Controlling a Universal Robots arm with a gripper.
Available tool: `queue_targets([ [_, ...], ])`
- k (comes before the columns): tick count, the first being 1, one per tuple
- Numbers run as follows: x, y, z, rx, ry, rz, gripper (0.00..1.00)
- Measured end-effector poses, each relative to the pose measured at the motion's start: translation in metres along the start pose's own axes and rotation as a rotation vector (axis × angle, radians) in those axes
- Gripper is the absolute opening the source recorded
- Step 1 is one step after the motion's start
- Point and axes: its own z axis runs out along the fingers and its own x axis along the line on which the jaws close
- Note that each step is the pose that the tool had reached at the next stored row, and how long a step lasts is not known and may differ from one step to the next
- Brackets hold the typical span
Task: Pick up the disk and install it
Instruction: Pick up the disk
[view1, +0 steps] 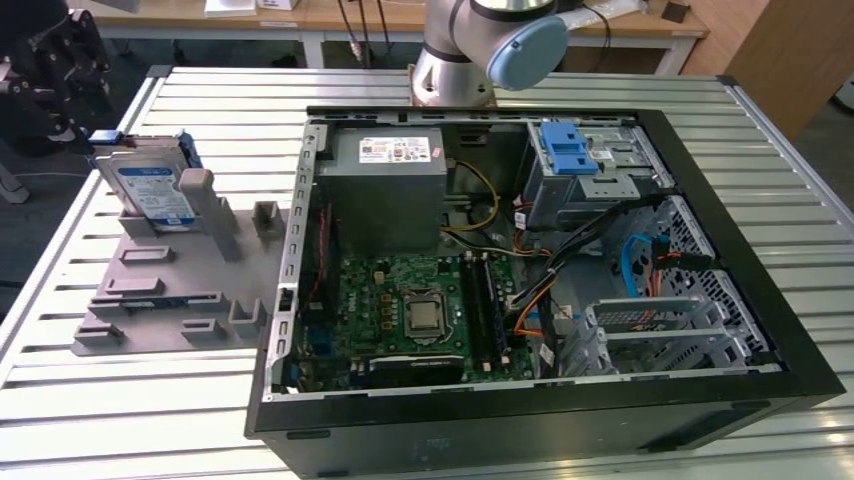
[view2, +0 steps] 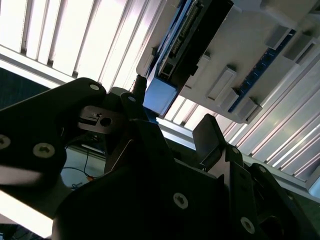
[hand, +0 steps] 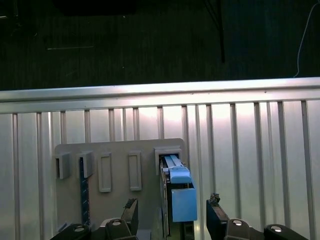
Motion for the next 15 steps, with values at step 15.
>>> queue_targets([
  [15, 0.0001, -0.0001, 0.0042, 0.0, 0.0, 0.0, 0.65],
])
